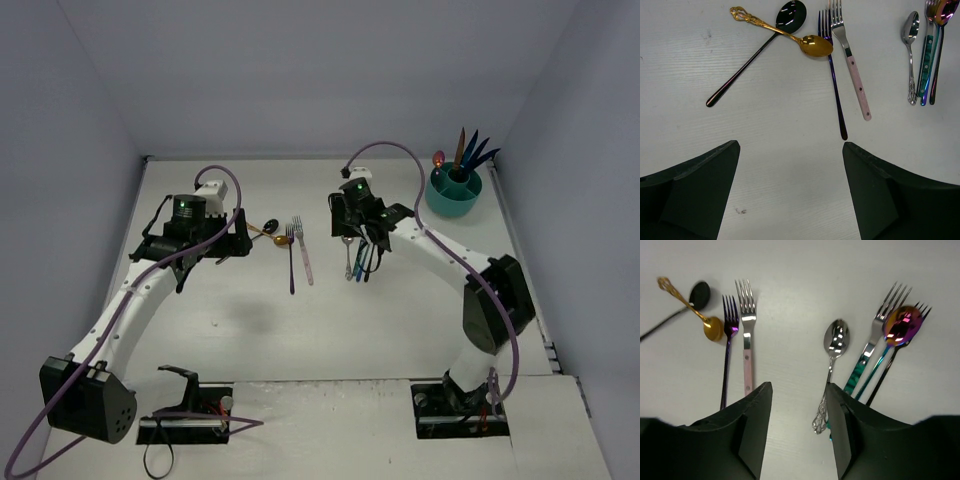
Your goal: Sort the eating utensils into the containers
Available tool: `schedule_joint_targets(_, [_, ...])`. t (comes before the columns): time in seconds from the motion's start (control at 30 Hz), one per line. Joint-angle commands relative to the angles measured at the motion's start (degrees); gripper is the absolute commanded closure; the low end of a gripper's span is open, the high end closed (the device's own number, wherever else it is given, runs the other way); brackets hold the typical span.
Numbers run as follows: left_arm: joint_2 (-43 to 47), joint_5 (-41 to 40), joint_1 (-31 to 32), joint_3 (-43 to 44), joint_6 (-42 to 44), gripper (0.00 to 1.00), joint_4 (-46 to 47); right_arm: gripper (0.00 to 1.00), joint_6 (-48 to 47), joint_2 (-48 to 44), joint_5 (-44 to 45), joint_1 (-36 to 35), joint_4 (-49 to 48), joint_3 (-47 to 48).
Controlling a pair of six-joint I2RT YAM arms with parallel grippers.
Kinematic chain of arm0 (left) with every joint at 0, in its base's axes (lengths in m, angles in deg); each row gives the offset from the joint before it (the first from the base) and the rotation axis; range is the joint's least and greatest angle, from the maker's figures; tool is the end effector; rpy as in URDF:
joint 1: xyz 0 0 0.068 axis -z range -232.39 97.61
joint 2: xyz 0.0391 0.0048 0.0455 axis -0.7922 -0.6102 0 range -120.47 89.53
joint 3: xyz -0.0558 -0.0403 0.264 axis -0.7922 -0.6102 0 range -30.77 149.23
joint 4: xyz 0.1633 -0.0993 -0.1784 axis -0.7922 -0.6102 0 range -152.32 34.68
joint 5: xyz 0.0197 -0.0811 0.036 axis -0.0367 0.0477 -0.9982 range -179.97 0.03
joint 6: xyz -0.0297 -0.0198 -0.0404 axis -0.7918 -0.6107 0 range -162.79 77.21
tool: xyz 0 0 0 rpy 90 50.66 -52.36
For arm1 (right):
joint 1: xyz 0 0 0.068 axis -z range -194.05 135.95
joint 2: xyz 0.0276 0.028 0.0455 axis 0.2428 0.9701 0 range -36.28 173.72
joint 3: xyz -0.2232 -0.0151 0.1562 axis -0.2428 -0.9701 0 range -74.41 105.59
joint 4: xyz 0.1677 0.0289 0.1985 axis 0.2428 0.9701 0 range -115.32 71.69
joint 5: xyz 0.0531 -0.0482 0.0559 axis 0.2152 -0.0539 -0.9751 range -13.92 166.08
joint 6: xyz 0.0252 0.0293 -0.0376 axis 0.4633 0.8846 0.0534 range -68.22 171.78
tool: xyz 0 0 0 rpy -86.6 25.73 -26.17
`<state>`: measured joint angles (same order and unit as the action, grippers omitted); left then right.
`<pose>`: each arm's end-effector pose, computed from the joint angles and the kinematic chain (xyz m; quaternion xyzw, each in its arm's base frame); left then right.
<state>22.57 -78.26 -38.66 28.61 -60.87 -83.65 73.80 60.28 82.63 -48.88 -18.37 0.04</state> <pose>0.2467 -0.0678 0.3198 0.0127 0.8871 -0.2113 0.4101 0.3269 0.2224 0.2860 -0.0672 0.8583 0.1976 0.4687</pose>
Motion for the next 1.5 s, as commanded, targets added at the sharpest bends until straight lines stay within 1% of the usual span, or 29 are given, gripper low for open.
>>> schedule_joint_targets(0.0, [0.9,0.1,-0.4,2.6,-0.3,0.18,1.5,0.61,5.0,3.6,-0.4,-1.2,1.7,1.1])
schedule_joint_targets(0.1, [0.9,0.1,-0.5,2.6,-0.3,0.18,1.5,0.63,6.9,6.1,-0.1,-1.2,2.0,2.0])
schedule_joint_targets(0.33, [1.0,0.4,-0.5,2.7,-0.4,0.18,1.5,0.65,9.7,11.8,1.8,-0.8,3.5,3.3])
schedule_joint_targets(0.57, [1.0,0.8,-0.5,2.8,-0.4,0.18,1.5,0.67,10.8,13.6,4.7,-0.3,3.6,4.1])
schedule_joint_targets(0.9, [1.1,0.7,-0.4,2.8,-0.4,0.18,1.5,0.67,9.7,15.8,2.6,2.5,3.7,5.5])
schedule_joint_targets(1.33, [0.9,0.5,-0.5,2.7,-0.3,0.18,1.5,0.68,8.8,20.7,0.0,2.7,3.7,7.0])
schedule_joint_targets(1.4, [0.7,0.5,-0.5,2.7,-0.3,0.18,1.5,0.71,8.6,21.1,0.1,2.6,3.7,7.1])
schedule_joint_targets(1.47, [0.7,0.5,-0.5,2.7,-0.3,0.18,1.5,0.78,8.3,21.2,0.3,2.5,3.7,7.2])
